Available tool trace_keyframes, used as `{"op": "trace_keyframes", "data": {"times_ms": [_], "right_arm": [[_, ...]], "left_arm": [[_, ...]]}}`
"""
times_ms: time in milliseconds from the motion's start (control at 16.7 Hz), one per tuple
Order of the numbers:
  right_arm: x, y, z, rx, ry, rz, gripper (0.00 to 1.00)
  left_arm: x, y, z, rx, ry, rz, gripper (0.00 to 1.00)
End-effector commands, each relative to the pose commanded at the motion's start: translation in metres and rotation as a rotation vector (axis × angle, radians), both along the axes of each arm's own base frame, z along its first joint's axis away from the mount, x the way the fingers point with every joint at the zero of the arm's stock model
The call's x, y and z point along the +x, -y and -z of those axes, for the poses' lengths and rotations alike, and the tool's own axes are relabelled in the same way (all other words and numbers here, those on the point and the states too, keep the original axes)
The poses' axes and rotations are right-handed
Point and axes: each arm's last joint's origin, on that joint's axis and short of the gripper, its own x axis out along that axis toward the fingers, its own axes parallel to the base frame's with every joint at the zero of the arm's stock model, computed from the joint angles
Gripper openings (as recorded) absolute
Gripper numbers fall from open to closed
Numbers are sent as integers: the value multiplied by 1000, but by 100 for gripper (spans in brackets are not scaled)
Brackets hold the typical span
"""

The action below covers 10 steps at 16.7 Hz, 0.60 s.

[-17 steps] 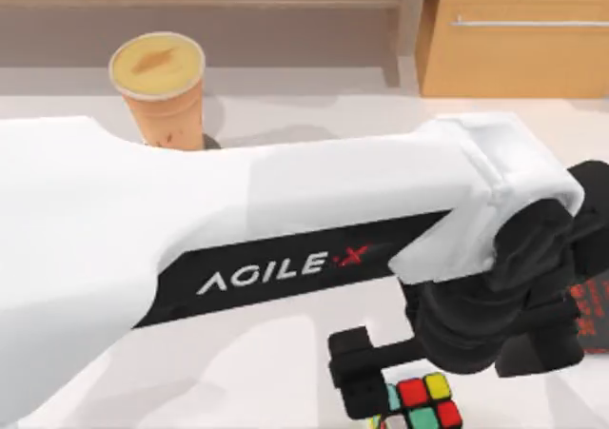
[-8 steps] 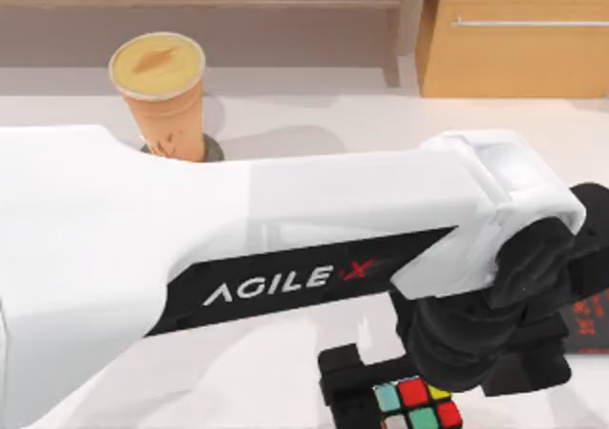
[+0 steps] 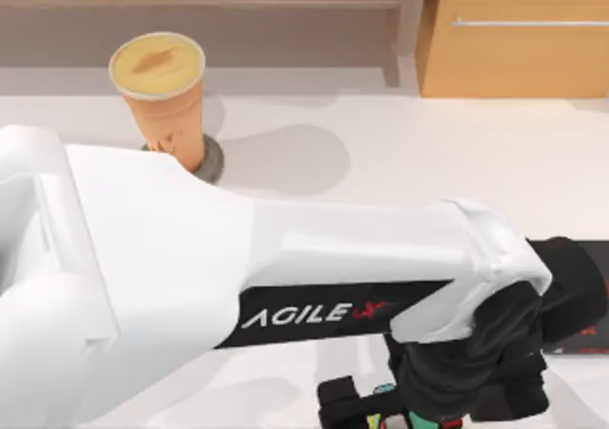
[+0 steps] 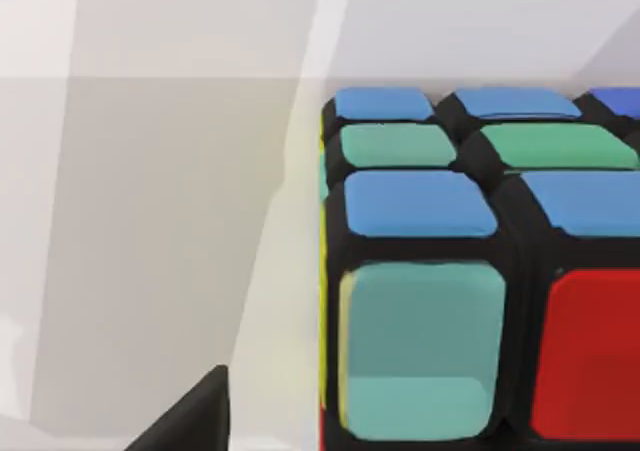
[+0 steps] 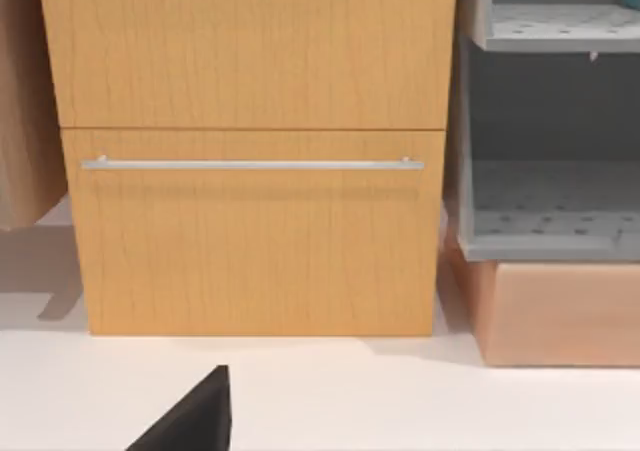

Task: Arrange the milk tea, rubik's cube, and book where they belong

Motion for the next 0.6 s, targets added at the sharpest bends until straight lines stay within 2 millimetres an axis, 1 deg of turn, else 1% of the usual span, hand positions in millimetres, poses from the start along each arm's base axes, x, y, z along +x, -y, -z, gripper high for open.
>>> {"op": "trace_keyframes", "data": {"times_ms": [180, 600], "right_arm": [[0, 0, 0, 0, 0, 0, 100], [0, 0, 0, 0, 0, 0, 100]], "left_arm": [[0, 0, 0, 0, 0, 0, 100], [0, 0, 0, 0, 0, 0, 47]]}}
